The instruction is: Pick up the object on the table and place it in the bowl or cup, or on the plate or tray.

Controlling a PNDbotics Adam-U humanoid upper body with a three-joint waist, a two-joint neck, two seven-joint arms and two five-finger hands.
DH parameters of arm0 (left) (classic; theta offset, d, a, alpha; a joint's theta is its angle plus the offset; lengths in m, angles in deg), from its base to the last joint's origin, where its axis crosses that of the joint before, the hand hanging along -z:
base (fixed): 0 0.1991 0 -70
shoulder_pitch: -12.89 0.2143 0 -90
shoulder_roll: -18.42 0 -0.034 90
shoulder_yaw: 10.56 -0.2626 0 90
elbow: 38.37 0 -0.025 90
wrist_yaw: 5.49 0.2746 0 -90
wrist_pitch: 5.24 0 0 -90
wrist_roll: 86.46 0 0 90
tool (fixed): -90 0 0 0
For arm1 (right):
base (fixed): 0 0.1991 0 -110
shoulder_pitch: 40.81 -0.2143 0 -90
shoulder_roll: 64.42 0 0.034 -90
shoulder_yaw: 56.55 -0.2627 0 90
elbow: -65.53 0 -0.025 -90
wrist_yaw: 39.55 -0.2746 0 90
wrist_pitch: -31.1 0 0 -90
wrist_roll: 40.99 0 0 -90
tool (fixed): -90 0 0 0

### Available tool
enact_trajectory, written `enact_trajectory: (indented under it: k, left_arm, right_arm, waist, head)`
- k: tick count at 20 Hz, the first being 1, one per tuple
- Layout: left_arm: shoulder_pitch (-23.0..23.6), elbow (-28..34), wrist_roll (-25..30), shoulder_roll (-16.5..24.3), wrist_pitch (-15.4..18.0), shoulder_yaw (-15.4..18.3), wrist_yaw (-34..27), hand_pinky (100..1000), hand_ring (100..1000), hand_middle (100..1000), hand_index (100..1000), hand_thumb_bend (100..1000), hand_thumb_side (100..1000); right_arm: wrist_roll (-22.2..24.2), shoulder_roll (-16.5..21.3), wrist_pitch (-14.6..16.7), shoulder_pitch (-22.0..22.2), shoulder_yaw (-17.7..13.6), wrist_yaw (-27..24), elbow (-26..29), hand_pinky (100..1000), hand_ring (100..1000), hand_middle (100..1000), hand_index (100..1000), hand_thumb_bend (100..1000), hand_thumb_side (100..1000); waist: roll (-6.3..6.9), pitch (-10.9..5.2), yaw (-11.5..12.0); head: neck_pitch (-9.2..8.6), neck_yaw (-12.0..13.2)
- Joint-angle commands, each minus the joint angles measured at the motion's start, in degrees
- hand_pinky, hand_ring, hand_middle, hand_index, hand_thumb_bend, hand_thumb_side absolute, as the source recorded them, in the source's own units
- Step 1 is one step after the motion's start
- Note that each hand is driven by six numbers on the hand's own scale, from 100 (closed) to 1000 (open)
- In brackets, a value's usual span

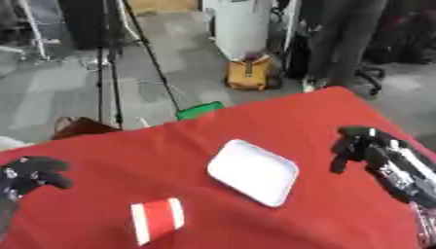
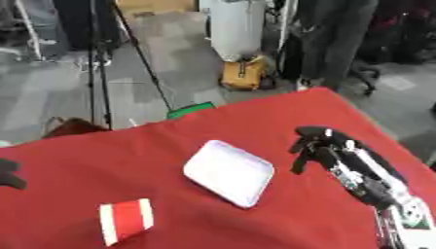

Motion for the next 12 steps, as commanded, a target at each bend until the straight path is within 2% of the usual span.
enact_trajectory:
  k: [1,5,6,12]
  left_arm:
    - [-0.6,1.2,0.4,1.6,-0.1,0.0,0.5,635,620,699,815,623,929]
    - [-1.2,1.2,0.6,3.1,-0.2,0.0,3.5,636,621,699,817,622,893]
    - [-1.3,1.2,0.5,3.5,-0.3,-0.2,4.3,639,622,696,813,632,832]
    - [-4.0,1.2,6.8,10.6,-2.6,-2.1,17.6,638,629,698,818,713,755]
  right_arm:
    - [1.7,0.8,1.7,-0.6,-0.2,0.2,1.3,532,504,636,869,100,592]
    - [1.7,0.8,1.6,-0.6,-0.2,0.2,1.3,531,504,636,868,100,591]
    - [1.7,0.8,1.6,-0.6,-0.1,0.3,1.3,531,504,636,869,100,592]
    - [1.8,0.7,1.4,-0.4,0.0,0.4,1.3,531,504,636,868,100,590]
  waist:
    - [-0.12,-0.84,0.1]
    - [-0.05,-0.87,-0.1]
    - [-0.03,-0.88,-0.1]
    - [0.19,-1.2,-0.2]
  head:
    - [-0.27,0.0]
    - [-0.23,0.0]
    - [-0.2,0.0]
    - [0.39,0.4]
